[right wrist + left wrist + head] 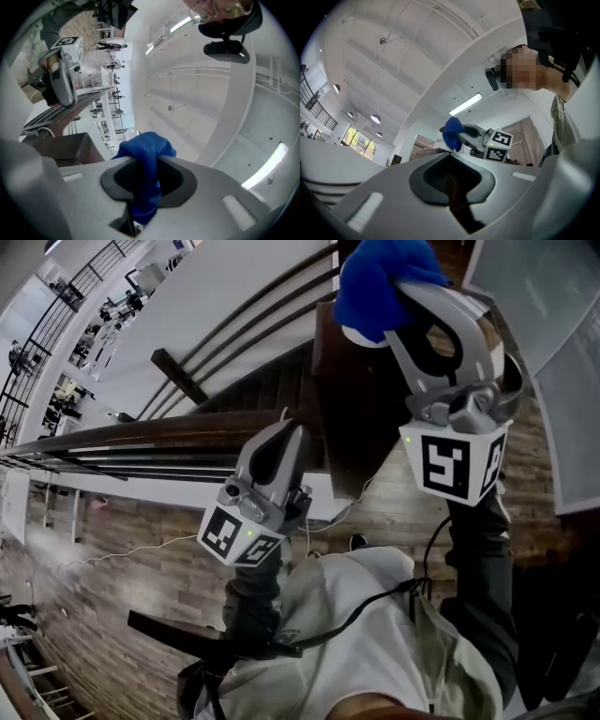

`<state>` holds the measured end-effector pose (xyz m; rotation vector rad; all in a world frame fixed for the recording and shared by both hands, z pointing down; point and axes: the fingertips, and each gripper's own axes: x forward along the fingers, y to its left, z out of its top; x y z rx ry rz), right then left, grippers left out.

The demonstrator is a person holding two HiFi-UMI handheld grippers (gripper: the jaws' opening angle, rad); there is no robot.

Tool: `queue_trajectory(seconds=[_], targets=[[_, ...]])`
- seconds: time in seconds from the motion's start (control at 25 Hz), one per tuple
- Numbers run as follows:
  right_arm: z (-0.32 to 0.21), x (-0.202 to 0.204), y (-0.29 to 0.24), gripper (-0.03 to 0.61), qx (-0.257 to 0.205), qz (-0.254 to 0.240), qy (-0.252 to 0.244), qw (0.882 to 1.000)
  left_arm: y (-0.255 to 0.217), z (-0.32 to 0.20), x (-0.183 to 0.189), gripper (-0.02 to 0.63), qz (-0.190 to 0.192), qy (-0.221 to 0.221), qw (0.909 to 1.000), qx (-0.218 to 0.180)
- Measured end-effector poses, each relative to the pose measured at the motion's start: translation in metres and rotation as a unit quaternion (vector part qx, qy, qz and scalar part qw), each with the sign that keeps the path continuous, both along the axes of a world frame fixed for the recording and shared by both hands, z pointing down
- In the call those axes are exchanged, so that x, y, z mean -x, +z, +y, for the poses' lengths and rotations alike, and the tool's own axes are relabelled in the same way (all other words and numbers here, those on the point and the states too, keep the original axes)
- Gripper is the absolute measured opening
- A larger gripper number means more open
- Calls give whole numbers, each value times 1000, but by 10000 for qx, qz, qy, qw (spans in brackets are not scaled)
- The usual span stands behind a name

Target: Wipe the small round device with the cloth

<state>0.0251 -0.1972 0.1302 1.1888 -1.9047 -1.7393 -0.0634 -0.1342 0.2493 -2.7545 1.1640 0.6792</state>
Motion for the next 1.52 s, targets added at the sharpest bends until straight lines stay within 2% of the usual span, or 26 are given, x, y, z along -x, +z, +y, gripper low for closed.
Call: queue_trajectory(seconds=[0.12,0.2,0.32,0.4,0.56,0.8,0.96,1.08,1.2,1.32,1.44,1.52], targets=[[9,5,47,80,614,563,-89,9965,2,-1,0,-9,-24,-51,10000,42],[15,5,50,80,709,569,-306,9954,3,-2,0,-9,-48,-80,9999,90],[16,-10,-5,80,158,-178,-581,9980,4,-2,0,-9,-88,-118,9998,125],[1,-30,-41,80,-51,-782,-661,9947,10,-2,-2,-9,-126,-133,9997,169],[-37,-49,-47,80,735,-1380,-807,9844,15,4,2,-9,-137,-210,9993,280],[-19,-49,3,80,1219,-1371,-754,9801,3,1,16,-9,-152,-389,9989,209],[-8,-45,44,80,1646,-715,-613,9819,-20,-11,12,-9,-261,-347,9990,-67],[-5,-48,26,79,1343,-691,-559,9869,-45,-19,3,-9,-348,-185,9986,-357],[-7,-58,-26,80,651,-1137,-543,9899,-63,-24,-8,-9,-328,-34,9977,-593],[-9,-50,-59,80,283,-1360,-479,9891,-68,-21,-13,-9,-213,68,9972,-708],[-12,-23,-46,80,319,-742,-100,9967,-68,-15,-13,-9,-126,127,9974,-705],[-5,-9,-31,80,169,-369,18,9992,-70,-12,-10,-9,-101,132,9974,-706]])
